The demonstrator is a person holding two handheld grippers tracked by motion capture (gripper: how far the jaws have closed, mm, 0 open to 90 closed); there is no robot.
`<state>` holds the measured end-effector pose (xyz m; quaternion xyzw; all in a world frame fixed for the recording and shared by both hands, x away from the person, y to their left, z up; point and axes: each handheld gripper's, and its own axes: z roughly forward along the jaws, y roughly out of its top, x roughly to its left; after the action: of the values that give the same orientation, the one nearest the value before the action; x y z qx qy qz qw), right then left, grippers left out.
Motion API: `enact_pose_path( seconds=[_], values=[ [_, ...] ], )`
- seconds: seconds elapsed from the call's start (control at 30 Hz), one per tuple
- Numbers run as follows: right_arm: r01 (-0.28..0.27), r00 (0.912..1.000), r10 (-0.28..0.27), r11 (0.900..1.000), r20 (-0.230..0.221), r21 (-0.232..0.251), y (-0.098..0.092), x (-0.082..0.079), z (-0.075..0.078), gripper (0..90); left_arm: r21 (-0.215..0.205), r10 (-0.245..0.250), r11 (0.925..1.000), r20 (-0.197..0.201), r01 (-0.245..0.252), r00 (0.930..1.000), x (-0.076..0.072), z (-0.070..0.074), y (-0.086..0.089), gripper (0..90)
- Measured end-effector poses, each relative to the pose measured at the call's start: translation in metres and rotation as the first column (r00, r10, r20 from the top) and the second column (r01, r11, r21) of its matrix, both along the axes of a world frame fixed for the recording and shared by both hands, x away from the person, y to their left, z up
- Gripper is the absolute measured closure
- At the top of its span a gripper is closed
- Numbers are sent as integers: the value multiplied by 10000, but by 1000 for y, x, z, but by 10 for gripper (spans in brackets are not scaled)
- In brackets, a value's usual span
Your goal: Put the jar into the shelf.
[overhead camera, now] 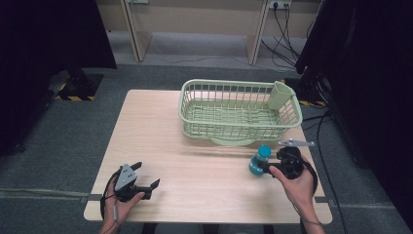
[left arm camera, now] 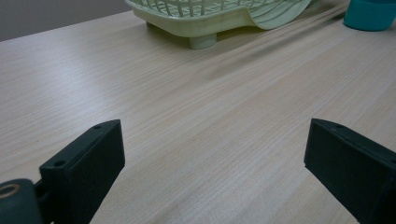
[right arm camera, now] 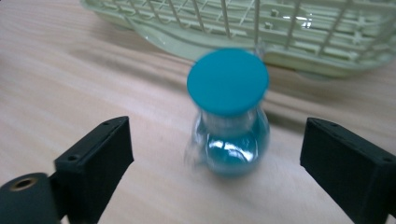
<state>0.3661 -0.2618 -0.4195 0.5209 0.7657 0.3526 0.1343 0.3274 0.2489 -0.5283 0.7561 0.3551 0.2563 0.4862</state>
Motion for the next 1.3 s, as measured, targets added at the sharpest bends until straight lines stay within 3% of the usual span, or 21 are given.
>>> enact_pose_path(
  seconds=[0.07, 0.1, 0.23, 0.4, 0.63, 0.8, 1.3],
  values=[
    [-99, 9999, 99, 9999, 22, -94, -5, -9, 0, 71, -10, 16, 10000, 5, -16, 10000, 0, 0, 0, 47],
    [-122, 9999, 122, 9998, -7, -179, -16, -27, -3, 65, -18, 17, 10000, -10, -17, 10000, 0, 0, 0, 47],
    [44, 10000, -46, 9988, -36, -489, -32, -59, -9, 64, 8, 19, 10000, 2, -19, 10000, 0, 0, 0, 46],
    [53, 9999, -42, 9975, 145, -708, -33, -76, -10, 67, 35, 21, 10000, 1, -21, 10000, 0, 0, 0, 46],
    [-109, 9984, 155, 9964, 546, -841, -21, -68, 1, 86, 6, 27, 10000, 16, -27, 10000, 0, 0, 0, 46],
    [-67, 9973, 133, 9958, 719, -911, -15, -51, 9, 114, -1, 19, 10000, 10, -19, 10000, 0, 0, 0, 46],
    [-163, 9986, 213, 9948, 494, -1009, 2, -6, 15, 190, -4, 15, 10000, 20, -15, 10000, 0, 0, 0, 47]
  ],
)
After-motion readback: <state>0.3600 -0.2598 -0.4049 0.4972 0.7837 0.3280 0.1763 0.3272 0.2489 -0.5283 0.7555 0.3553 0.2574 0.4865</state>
